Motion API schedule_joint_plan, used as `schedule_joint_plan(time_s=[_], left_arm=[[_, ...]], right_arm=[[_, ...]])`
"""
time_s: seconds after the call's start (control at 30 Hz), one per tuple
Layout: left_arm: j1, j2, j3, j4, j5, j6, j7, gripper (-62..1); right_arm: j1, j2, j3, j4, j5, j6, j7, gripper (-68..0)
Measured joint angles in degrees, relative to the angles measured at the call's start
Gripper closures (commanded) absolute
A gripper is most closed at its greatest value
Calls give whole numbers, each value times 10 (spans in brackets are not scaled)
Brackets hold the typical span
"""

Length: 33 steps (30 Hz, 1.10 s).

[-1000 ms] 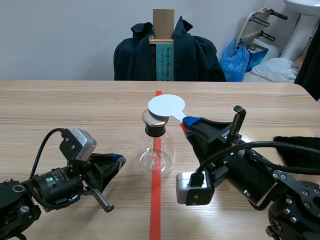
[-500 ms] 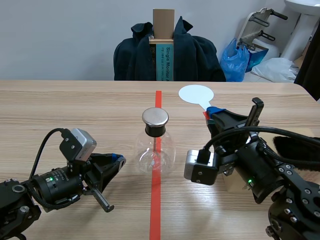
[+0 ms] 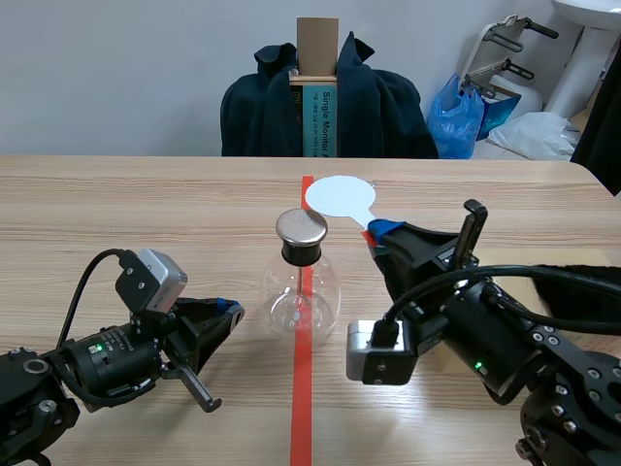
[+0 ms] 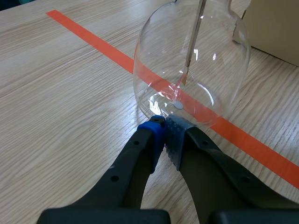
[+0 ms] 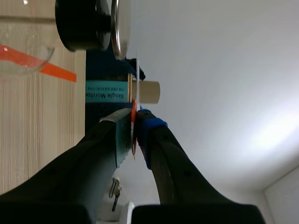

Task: Do the electroscope experiment.
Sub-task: 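Move the plate toward and away from the electroscope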

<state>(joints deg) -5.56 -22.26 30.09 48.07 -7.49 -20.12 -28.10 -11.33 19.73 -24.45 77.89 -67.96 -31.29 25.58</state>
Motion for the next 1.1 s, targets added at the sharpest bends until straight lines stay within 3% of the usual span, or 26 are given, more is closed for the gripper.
schedule_joint_plan(time_s=[0.23,0.63,0.77,1.1], left_arm=[[0,0,0,0,0,0,0,-30],[0,0,0,0,0,0,0,-30],[0,0,0,0,0,0,0,-30],[0,0,0,0,0,0,0,-30]], right_arm=[[0,0,0,0,-2,-18,58,-7],[0,0,0,0,-2,-18,65,-7],[0,0,0,0,-2,-18,44,-7],[0,0,0,0,-1,-18,-73,-7]])
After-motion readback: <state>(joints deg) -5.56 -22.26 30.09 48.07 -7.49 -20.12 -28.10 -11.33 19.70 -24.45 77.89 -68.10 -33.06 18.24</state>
